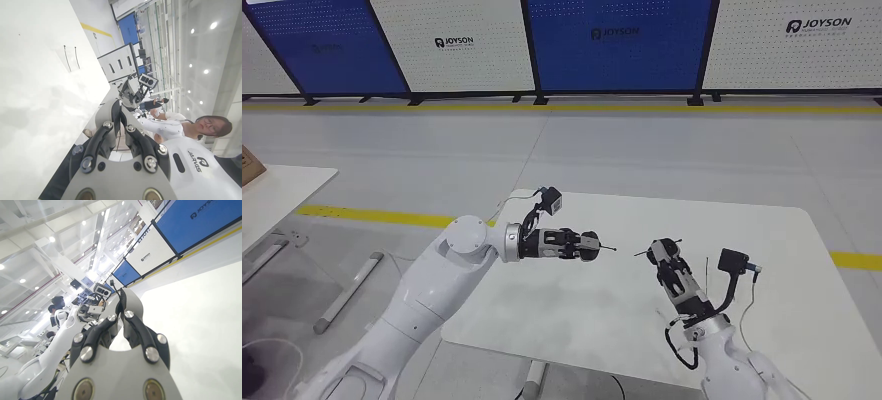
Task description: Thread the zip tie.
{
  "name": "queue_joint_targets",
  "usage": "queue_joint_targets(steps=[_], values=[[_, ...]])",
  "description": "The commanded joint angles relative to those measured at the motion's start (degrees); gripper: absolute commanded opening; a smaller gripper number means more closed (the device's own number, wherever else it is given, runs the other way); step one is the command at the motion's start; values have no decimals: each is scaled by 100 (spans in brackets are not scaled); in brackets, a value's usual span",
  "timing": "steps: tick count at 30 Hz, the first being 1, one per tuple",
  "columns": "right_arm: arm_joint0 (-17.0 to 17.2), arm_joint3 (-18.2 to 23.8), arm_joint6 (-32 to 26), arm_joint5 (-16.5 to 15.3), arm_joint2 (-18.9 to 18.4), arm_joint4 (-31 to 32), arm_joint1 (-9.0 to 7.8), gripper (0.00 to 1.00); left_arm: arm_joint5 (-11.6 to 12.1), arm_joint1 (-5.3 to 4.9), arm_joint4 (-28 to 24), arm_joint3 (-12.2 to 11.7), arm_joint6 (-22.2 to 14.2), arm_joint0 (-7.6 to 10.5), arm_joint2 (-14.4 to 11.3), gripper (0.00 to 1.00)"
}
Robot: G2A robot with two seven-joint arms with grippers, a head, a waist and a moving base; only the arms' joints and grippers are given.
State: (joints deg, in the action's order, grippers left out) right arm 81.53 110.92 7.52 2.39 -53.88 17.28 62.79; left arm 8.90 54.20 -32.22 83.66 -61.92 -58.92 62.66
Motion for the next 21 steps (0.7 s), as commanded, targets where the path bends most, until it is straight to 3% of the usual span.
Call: queue_joint_targets(steps=[1, 7, 12, 15, 21], values=[[39, 7, 250, 88, 23, 126, 33, 0, 0, 0, 0, 0, 0, 0, 0, 0], [42, 97, 1168, 534, 356, 647, 214, 0, 0, 0, 0, 0, 0, 0, 0, 0], [-42, 166, 1256, 1199, 464, 1062, 326, 0, 0, 0, 0, 0, 0, 0, 0, 0], [-45, 174, 1246, 1221, 461, 1061, 331, 0, 1, 4, 21, 23, 77, -13, -10, 0], [-45, 174, 1246, 1221, 461, 1061, 331, 0, 185, 57, 554, 187, 781, 11, -192, 0]])
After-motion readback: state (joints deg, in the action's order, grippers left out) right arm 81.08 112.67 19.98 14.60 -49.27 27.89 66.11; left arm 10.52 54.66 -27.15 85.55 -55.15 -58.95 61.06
